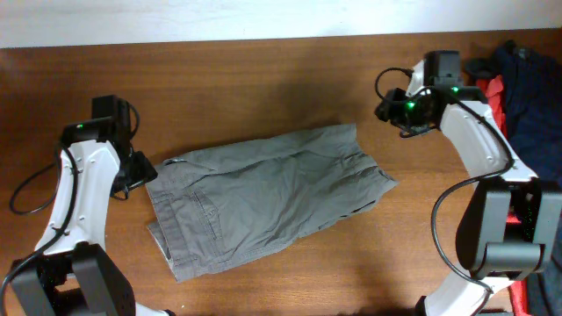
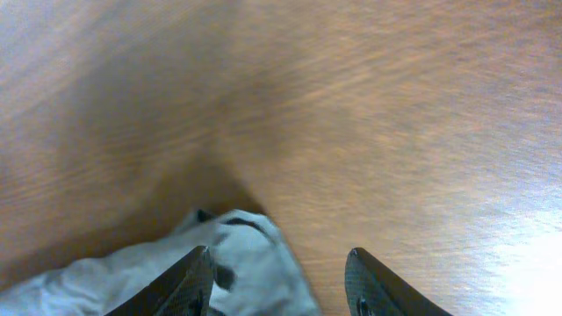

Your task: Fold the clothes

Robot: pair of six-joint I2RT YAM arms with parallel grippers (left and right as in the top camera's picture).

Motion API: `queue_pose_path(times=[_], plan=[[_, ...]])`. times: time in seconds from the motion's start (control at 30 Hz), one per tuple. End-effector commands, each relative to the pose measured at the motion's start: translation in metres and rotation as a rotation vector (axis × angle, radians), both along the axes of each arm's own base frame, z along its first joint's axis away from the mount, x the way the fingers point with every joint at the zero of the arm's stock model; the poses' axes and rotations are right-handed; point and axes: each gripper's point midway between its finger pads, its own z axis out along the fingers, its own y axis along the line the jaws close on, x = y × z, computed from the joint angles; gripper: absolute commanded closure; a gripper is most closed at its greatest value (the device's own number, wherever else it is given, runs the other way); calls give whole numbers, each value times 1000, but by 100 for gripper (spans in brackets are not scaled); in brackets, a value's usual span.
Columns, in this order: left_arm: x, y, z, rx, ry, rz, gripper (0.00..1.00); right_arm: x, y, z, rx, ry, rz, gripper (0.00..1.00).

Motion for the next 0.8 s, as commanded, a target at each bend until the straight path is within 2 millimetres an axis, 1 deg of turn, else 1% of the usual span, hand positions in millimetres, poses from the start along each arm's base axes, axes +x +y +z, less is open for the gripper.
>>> queue_pose_path(times=[0.0, 0.03, 0.07, 0.1, 0.13, 0.17, 0.2, 0.23, 0.27, 0.3, 0.37, 0.4, 0.5, 0.6, 0.67, 0.77], plan=[[6, -2, 20, -18, -72, -1, 1, -7, 3, 29, 51, -56, 78, 50], [7, -6, 22, -38, -88, -7, 3, -12, 9, 32, 85, -54, 121, 54], [10, -13, 24, -70, -110, -17, 7, -17, 18, 34, 126, -51, 160, 60], [15, -22, 24, -108, -131, -33, 20, -23, 28, 36, 176, -39, 194, 69], [19, -32, 23, -149, -143, -67, 37, -29, 34, 36, 202, -20, 207, 79], [25, -44, 22, -198, -154, -120, 57, -36, 41, 35, 223, 11, 217, 87], [29, -55, 21, -236, -159, -162, 81, -46, 47, 32, 229, 54, 227, 91], [32, -67, 19, -272, -162, -204, 96, -54, 54, 30, 228, 81, 259, 95], [34, -78, 17, -294, -163, -241, 99, -63, 62, 28, 222, 103, 302, 96], [35, -89, 13, -311, -159, -294, 100, -72, 71, 26, 214, 121, 356, 96], [33, -105, 4, -315, -133, -373, 99, -92, 89, 20, 193, 161, 465, 96], [29, -113, -2, -319, -113, -402, 100, -103, 98, 15, 165, 192, 510, 96], [15, -129, -25, -328, -61, -449, 100, -128, 111, -7, 50, 284, 581, 96], [5, -136, -51, -332, -43, -467, 99, -145, 111, -34, -73, 360, 554, 96], [-2, -136, -67, -335, -37, -451, 99, -151, 102, -57, -159, 393, 489, 96], [-16, -135, -87, -341, -22, -401, 99, -163, 85, -84, -206, 439, 371, 95]])
